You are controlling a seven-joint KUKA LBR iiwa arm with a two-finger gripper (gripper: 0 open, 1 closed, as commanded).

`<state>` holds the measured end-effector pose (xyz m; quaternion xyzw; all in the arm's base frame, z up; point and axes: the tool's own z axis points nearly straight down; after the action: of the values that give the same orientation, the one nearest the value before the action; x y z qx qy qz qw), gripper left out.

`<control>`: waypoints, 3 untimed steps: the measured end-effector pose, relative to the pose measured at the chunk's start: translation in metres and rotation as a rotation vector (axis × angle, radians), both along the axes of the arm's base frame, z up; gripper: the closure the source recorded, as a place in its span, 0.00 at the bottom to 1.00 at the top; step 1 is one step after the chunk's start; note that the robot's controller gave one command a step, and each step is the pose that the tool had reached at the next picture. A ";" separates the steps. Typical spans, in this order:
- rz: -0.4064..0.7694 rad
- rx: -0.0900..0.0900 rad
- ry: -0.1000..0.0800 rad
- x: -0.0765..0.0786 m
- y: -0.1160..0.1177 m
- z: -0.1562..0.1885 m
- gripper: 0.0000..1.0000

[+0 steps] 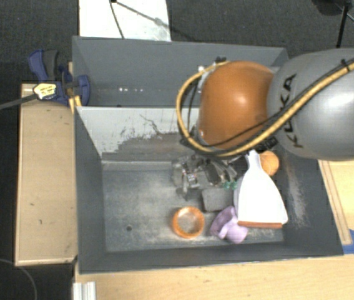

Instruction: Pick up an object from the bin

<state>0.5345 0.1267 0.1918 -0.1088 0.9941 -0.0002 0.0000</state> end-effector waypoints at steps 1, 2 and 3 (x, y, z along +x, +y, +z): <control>-0.003 0.001 -0.001 0.000 0.001 0.001 0.00; -0.005 0.001 -0.001 0.000 0.001 0.001 0.00; 0.061 0.003 -0.008 -0.019 -0.013 -0.051 0.00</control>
Offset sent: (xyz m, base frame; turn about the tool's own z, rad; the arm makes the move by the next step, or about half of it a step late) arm 0.0000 0.0000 0.0000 0.0000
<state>0.5156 0.1134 0.1406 -0.1389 0.9903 0.0009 0.0042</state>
